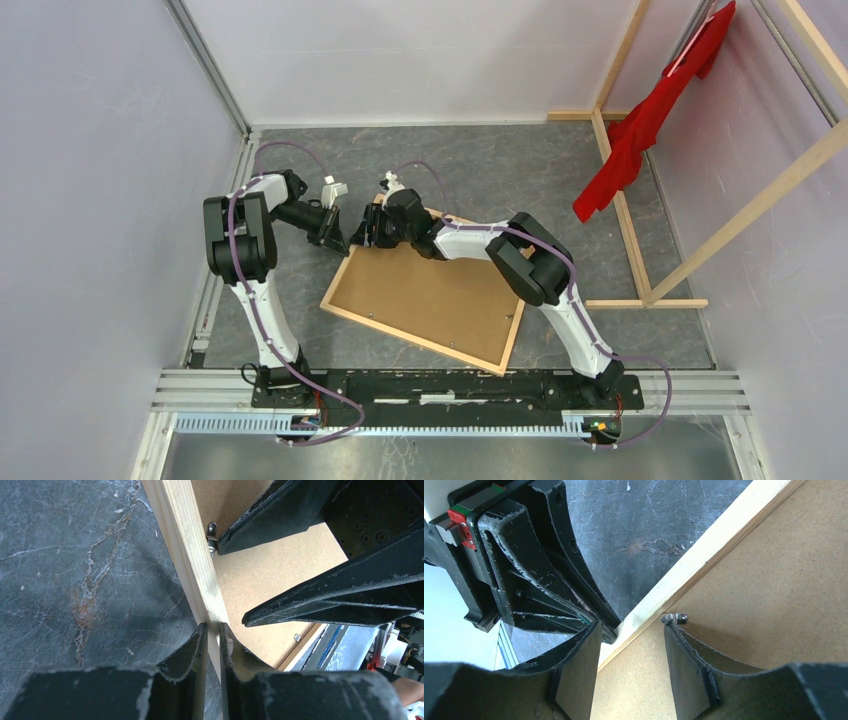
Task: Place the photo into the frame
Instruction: Install the photo frame at the center of the board.
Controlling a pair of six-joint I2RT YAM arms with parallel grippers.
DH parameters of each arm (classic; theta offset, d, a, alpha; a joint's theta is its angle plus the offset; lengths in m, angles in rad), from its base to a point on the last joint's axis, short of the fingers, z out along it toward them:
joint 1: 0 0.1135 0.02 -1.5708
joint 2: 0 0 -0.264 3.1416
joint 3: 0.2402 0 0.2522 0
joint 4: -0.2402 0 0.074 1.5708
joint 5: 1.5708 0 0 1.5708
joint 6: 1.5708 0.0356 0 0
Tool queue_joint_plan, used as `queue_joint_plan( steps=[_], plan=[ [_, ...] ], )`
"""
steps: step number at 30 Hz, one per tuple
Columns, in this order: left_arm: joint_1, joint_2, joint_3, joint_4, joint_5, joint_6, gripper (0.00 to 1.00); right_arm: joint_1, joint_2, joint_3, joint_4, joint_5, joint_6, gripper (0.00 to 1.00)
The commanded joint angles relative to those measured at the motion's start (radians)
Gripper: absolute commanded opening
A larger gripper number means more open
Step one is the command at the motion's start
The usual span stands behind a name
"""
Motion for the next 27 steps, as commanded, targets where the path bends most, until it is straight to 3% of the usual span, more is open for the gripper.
queue_joint_plan(
  steps=[1,8,27],
  plan=[
    [-0.014,0.005,-0.042,0.035,-0.086,0.045,0.19,0.002,0.032,0.032,0.025,0.041,0.000,0.56],
    [-0.014,-0.002,-0.049,0.035,-0.095,0.051,0.19,-0.018,-0.039,-0.043,0.037,0.041,-0.023,0.56],
    [-0.013,0.006,-0.045,0.035,-0.093,0.050,0.19,-0.023,0.000,0.008,-0.009,0.028,-0.034,0.56]
  ],
)
